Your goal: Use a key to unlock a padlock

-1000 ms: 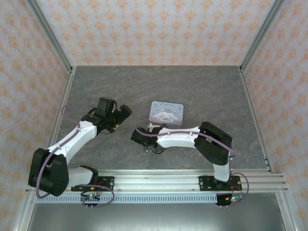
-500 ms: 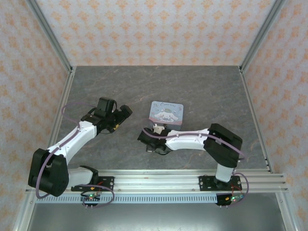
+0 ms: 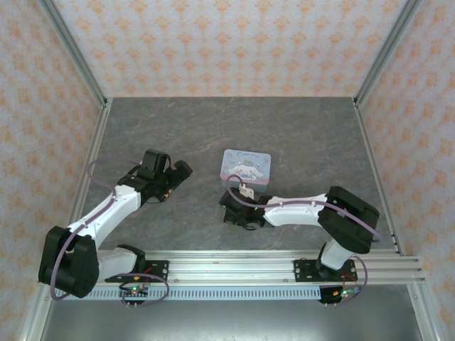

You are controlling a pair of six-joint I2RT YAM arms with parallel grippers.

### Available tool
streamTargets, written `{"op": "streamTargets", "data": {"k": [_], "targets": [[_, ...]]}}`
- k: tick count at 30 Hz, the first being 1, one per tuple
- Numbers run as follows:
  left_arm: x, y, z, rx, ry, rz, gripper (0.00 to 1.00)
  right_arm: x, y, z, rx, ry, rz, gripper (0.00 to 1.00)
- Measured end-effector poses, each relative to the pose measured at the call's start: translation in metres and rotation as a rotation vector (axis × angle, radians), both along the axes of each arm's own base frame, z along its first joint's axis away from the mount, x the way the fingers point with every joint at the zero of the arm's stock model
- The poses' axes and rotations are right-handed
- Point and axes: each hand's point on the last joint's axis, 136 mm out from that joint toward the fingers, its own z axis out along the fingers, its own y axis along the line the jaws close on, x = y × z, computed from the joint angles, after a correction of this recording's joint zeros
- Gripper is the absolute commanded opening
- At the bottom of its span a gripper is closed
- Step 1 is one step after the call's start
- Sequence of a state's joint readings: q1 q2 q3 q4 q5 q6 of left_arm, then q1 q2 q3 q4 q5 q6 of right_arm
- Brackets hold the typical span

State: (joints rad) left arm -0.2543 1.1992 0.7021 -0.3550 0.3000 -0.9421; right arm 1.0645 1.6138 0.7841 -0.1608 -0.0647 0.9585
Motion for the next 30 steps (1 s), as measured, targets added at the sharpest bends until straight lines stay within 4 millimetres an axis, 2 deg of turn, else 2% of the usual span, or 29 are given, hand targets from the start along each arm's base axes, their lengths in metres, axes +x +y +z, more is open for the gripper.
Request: {"op": "streamTargets", "data": {"k": [4,7,9,13,17,22,30], "targets": [[-0.001,-0.006,-0.009,-0.019,0.033,-0.019,1.0,-0.001,-0.001,0.002,0.027,0.001,-0.005,0.01],[-0.002,-0.007,-0.011,-0.024,0.044,-0.025,1.0,-0.001,0.001,0.002,0.032,0.003,0.004,0.28],[-0.001,-0.007,-0.011,-0.025,0.042,-0.025,1.0,-0.002,0.001,0.002,0.027,0.004,0.012,0.35],[-0.001,-0.007,-0.011,-0.025,0.042,-0.025,1.0,-0.001,0.002,0.008,0.004,0.002,0.034,0.37],[-0.001,-0.007,-0.011,-0.026,0.04,-0.023,1.0,0.001,0.011,0.02,-0.036,-0.009,0.073,0.39],[0.0,-0.008,-0.01,-0.027,0.038,-0.023,1.0,-0.008,0.025,0.022,-0.132,-0.014,0.142,0.4],[0.001,-0.008,-0.009,-0.027,0.035,-0.023,1.0,-0.018,0.001,0.005,-0.299,0.009,0.159,0.4]]}}
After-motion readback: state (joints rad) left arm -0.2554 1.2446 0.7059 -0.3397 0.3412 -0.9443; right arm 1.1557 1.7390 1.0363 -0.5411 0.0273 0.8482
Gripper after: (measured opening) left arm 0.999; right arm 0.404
